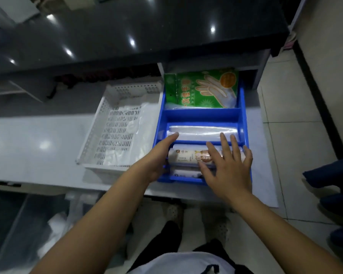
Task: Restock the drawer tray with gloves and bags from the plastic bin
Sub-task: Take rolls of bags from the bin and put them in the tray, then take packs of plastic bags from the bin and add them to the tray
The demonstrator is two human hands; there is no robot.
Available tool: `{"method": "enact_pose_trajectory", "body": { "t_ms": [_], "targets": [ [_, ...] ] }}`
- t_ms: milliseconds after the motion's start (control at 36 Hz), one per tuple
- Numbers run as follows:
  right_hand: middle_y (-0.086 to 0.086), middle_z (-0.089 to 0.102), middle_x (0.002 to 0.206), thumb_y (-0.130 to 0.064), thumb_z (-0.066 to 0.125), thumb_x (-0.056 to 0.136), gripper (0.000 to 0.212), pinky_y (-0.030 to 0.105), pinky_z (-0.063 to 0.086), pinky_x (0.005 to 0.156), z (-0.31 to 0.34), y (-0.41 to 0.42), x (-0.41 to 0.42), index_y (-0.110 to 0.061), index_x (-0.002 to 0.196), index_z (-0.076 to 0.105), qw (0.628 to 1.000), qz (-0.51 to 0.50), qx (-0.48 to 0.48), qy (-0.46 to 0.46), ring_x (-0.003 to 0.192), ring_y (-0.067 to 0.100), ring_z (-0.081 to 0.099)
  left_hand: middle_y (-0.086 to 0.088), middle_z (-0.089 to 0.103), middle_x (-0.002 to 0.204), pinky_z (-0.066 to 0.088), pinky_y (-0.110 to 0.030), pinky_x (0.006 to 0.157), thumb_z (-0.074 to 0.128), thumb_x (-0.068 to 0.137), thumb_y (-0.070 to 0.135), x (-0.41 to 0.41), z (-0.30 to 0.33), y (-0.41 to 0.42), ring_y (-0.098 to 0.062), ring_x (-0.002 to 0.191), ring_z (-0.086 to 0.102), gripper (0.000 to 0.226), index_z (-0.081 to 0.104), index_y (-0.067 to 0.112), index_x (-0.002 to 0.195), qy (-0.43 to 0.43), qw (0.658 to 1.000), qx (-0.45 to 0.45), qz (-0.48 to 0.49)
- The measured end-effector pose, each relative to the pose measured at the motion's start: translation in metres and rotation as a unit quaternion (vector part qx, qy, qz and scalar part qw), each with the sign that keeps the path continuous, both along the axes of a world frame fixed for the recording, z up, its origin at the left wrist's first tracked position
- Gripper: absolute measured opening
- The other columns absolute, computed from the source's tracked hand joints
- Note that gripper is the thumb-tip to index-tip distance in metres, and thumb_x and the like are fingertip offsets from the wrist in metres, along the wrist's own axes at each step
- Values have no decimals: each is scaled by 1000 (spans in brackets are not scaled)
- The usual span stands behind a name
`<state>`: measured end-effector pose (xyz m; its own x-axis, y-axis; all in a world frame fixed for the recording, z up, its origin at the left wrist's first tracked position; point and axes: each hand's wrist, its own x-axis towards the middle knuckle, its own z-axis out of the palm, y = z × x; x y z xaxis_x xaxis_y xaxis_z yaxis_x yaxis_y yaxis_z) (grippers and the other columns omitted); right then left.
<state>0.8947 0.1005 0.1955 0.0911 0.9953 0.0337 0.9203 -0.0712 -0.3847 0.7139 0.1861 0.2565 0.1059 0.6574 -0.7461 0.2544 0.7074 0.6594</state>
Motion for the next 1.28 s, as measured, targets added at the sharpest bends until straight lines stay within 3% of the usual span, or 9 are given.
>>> {"method": "enact_pose_trajectory", "body": {
  "t_ms": [83,167,250,361,556,694,806,1000,1278],
  "targets": [
    [8,23,164,-61,35,91,65,58,9,117,2,-2,1,-28,147,44,1000,10,9,20,152,29,12,0,76,108,49,-37,84,57,82,68,-1,2,-2,-22,107,66,52,65,32,119,-3,999,21,-37],
    [8,21,164,-56,43,89,65,59,12,117,7,-3,2,-25,147,44,998,11,20,50,152,29,15,3,48,150,42,-42,104,55,83,68,-10,12,-11,-20,132,49,73,39,37,147,34,990,119,-72],
    [10,22,164,-52,47,88,66,61,12,118,16,-8,-4,-22,147,45,997,-6,33,69,152,30,15,11,11,165,18,-32,115,55,86,66,-39,29,-36,-9,149,15,78,16,50,152,126,933,311,-128],
    [8,23,164,-48,56,91,62,60,10,119,36,-25,-43,-24,147,45,995,7,51,88,152,30,13,13,-3,166,8,-33,118,57,88,61,-103,37,-93,-7,151,-3,79,11,52,152,226,859,426,-174],
    [-3,19,164,-49,62,89,68,39,10,117,52,-78,-198,-33,150,37,978,135,53,149,152,17,10,11,-16,165,5,-45,124,30,79,83,-252,-14,-206,-14,151,-14,86,-2,52,152,360,854,342,-154],
    [-16,-4,165,-73,42,84,76,48,5,119,14,-147,-320,-48,152,20,968,185,-51,164,151,9,-10,11,-17,164,5,-41,122,43,82,78,-352,-62,-303,-17,152,-14,88,2,47,154,332,918,207,-59],
    [-21,-27,157,-94,13,72,84,50,1,119,-15,-189,-377,-61,147,-4,947,277,-148,70,145,6,-27,3,-11,166,10,-39,121,45,84,76,-409,-84,-369,-19,152,-7,90,1,42,155,356,923,145,2],
    [-25,-13,160,-92,14,75,81,45,3,118,-16,-188,-430,-59,148,7,925,331,-185,7,143,-3,-22,5,-11,166,11,-43,121,43,83,78,-467,-104,-425,-21,153,-7,90,-4,47,153,315,939,68,122],
    [-10,-7,166,-82,27,80,81,50,2,120,-38,-133,-550,-49,153,13,892,392,-225,-6,151,14,-12,7,-12,166,7,-40,121,48,85,73,-534,-121,-424,-18,152,-13,89,0,45,154,311,931,13,191]
  ]
}}
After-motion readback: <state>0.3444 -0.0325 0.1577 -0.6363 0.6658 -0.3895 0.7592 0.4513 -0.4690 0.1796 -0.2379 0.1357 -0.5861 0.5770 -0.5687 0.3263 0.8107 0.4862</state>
